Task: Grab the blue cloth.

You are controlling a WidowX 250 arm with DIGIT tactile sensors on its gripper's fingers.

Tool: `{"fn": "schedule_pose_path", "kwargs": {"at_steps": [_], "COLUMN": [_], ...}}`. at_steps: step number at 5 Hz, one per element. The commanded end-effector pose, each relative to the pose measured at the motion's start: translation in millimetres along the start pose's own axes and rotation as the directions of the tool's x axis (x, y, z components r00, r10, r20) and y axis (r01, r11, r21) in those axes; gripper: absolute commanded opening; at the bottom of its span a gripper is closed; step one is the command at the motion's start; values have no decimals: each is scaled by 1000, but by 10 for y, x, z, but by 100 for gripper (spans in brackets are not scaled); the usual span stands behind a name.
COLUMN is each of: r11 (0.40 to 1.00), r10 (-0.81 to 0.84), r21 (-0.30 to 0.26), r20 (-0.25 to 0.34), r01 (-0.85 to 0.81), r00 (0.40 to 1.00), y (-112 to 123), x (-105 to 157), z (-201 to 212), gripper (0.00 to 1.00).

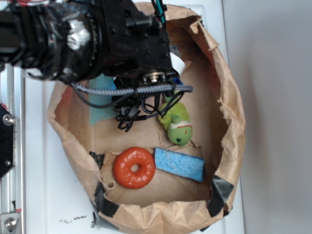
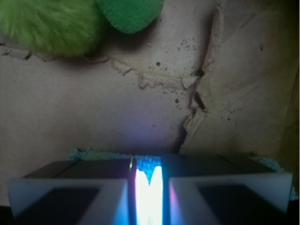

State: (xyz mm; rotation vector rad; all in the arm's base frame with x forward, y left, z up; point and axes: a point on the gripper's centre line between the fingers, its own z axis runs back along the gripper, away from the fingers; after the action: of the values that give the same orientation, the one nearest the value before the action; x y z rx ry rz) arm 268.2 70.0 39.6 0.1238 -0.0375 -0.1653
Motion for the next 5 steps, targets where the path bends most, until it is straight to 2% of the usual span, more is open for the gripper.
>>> {"fn": "schedule_pose_path", "kwargs": {"at_steps": [1, 2, 3, 4, 5], "r11": [1000, 984, 904, 780, 780], "r10": [-1, 177, 425, 625, 625], "r21": [-1, -44, -110, -47, -47], "r20": [45, 80, 115, 38, 38], "r01": [1, -174, -414, -624, -624], "r00": [999, 981, 898, 780, 780], "y": [-9, 91, 215, 256, 256], "x": [28, 138, -85, -102, -102], "z": [161, 209, 707, 895, 895], "gripper": [100, 100, 100, 100, 100]}}
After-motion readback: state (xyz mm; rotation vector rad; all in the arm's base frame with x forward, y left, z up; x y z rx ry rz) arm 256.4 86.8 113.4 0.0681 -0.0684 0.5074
